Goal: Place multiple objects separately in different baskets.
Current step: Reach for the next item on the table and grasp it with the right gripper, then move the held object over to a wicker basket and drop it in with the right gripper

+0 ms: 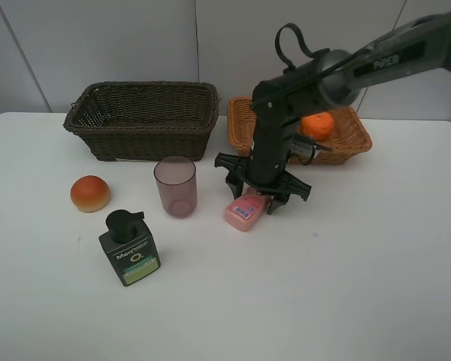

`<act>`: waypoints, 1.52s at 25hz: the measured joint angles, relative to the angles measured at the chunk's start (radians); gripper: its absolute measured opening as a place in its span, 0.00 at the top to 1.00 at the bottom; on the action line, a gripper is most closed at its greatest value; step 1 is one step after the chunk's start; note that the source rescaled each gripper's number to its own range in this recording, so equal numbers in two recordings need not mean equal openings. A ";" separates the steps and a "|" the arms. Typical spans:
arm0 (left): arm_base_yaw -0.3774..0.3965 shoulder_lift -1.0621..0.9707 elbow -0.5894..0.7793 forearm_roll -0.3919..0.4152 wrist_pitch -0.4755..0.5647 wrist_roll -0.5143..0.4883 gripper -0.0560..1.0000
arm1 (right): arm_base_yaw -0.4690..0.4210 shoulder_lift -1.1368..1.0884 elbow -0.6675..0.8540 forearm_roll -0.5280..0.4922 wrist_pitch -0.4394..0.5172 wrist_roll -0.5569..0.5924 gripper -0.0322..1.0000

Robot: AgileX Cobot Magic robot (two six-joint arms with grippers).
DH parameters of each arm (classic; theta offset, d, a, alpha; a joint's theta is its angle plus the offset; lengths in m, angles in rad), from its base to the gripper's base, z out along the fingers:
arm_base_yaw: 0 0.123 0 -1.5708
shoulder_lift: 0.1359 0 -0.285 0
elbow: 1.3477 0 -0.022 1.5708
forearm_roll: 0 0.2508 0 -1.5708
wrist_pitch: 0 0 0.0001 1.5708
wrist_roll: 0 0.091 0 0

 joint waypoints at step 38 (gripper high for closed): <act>0.000 0.000 0.000 0.000 0.000 0.000 0.00 | 0.000 -0.045 -0.149 -0.019 0.246 -0.690 0.97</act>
